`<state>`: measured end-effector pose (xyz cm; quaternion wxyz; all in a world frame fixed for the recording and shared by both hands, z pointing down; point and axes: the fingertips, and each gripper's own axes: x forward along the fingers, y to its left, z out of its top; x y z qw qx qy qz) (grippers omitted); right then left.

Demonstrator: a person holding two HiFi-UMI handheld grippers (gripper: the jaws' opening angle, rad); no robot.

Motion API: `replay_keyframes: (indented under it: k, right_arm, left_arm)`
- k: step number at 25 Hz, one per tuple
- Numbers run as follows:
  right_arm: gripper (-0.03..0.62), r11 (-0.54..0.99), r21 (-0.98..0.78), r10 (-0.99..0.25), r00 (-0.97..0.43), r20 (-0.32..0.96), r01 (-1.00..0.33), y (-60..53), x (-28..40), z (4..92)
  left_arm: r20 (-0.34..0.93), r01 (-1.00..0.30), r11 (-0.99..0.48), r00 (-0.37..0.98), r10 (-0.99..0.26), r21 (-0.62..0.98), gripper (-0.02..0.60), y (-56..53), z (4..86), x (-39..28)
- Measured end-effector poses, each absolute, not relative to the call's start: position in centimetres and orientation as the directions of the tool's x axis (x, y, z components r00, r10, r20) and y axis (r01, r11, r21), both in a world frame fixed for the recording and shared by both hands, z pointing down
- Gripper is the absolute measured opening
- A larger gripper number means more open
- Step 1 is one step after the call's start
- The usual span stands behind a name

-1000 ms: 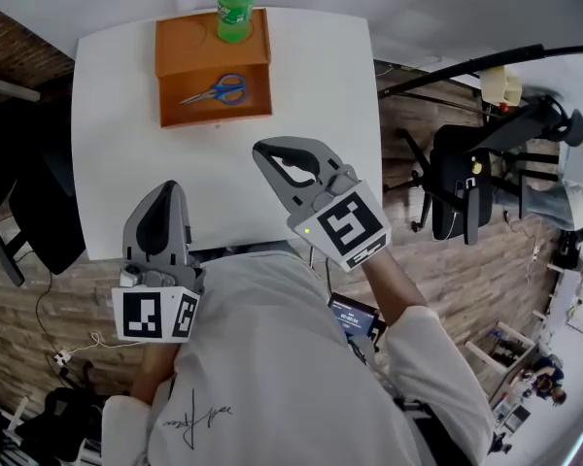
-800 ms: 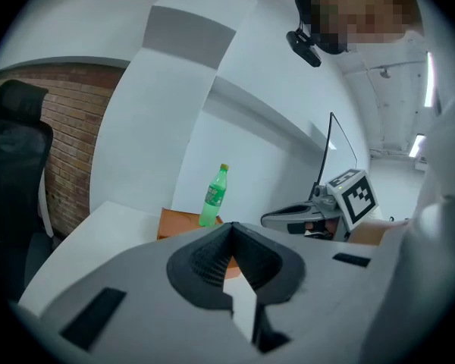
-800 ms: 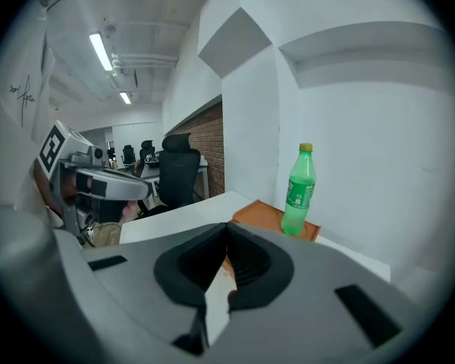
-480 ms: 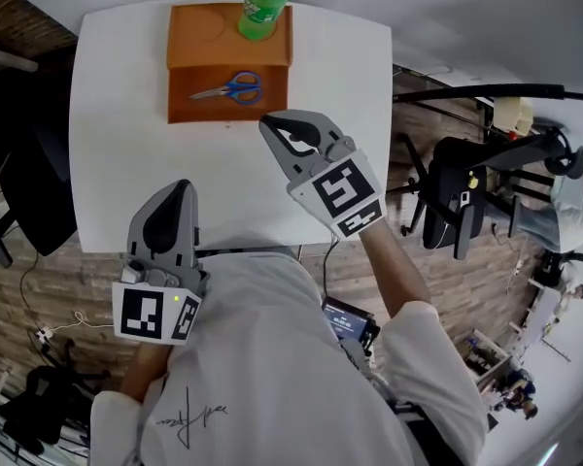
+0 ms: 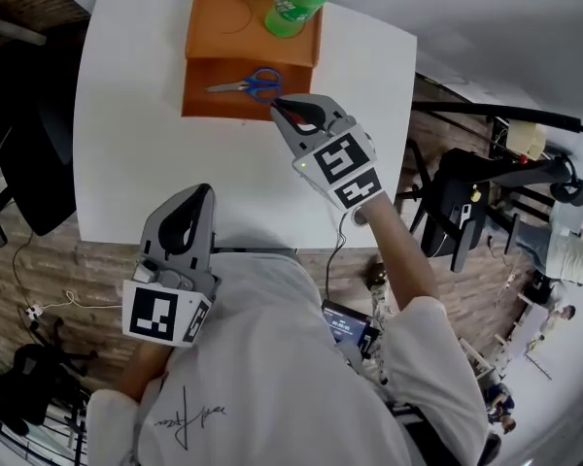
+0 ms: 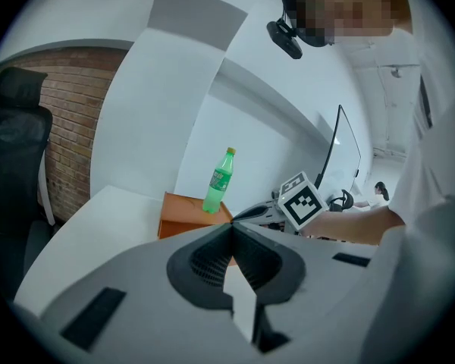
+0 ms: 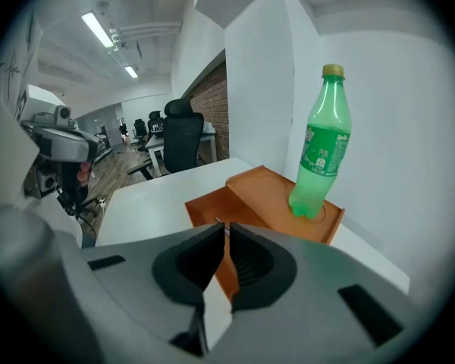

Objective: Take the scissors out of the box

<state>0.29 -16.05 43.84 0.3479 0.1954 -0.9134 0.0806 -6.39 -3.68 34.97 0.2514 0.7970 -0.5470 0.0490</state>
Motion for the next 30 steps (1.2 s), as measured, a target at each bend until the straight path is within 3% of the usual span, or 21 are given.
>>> replay_keyframes:
  k: [14,30]
  right_arm:
    - [0.064,0.96,0.135,-0.247,-0.519,0.818,-0.244,-18.9,-0.8,49.7]
    - [0.133,0.977,0.157,-0.197,-0.322,0.926,-0.147,-20.1,-0.9,54.4]
  left_arm:
    - [0.377,-0.892,-0.25,0.394,-0.838,0.377,0.005,-4.4,36.1,-7.5]
    - [0.378,-0.881,-0.229,0.396,-0.837,0.415,0.005,-4.9,37.0,-9.0]
